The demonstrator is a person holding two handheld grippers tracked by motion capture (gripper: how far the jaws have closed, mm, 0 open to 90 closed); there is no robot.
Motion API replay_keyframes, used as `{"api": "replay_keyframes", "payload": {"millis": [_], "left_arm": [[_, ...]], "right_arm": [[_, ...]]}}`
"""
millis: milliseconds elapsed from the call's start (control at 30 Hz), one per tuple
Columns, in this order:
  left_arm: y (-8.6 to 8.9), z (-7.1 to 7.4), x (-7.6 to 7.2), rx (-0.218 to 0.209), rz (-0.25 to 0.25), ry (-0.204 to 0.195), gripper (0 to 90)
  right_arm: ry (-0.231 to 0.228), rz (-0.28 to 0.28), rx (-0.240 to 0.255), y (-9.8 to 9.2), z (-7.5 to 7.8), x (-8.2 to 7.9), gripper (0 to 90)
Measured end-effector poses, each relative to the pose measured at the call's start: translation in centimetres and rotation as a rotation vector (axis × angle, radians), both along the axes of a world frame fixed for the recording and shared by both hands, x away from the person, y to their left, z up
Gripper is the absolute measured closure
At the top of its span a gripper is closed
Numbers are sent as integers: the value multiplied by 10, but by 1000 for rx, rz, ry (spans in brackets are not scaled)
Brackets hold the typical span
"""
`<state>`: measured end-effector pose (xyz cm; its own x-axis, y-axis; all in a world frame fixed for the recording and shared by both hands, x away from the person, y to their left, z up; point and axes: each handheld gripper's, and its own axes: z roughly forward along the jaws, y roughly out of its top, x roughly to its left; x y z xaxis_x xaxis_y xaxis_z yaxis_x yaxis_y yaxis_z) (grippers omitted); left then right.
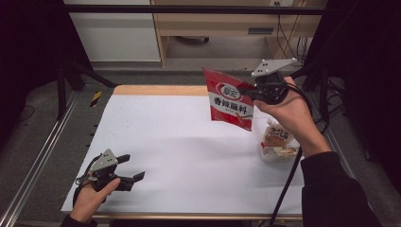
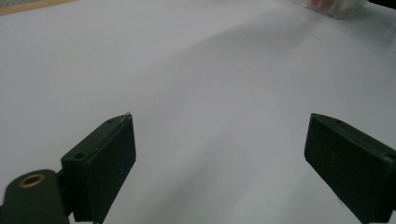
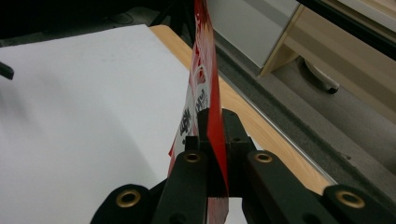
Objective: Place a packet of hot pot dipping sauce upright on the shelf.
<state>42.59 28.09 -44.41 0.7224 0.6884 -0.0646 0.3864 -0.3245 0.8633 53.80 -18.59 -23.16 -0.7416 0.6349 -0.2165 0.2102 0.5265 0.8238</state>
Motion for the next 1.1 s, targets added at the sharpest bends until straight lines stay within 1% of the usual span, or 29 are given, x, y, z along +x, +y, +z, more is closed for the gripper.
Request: {"api": "replay_keyframes", "payload": {"millis": [167,200,233,300,400,500,567,767,933,1100], "left_arm": [[-2,-2,0,22,-2,5,75],[-2,-2,1,22,0,5,75],[-2,-2,1,18,-3,4,75],[-2,-2,1,22,-3,7,75],[-1,-3,1,34,-3,4,75],[-2,-2,1,27,-2,1,76],[-2,-2,1,33,-4,1,76],[-1,-2,1,33,-6,1,77],[1,-2,2,30,-4,3,77],[0,-3,2,31,-7,5,77]], "right_arm": [[4,-35,33,-10,0,21,897],[3,-40,40,-11,-1,24,897],[2,-49,50,-14,-2,31,897],[4,-55,55,-15,-2,33,898],[2,-79,61,-19,-3,42,898],[8,-102,63,-23,-4,50,898],[12,-111,57,-26,-6,54,898],[22,-140,60,-34,-11,62,898],[22,-153,69,-40,-12,64,898],[19,-175,85,-53,-11,62,898]]}}
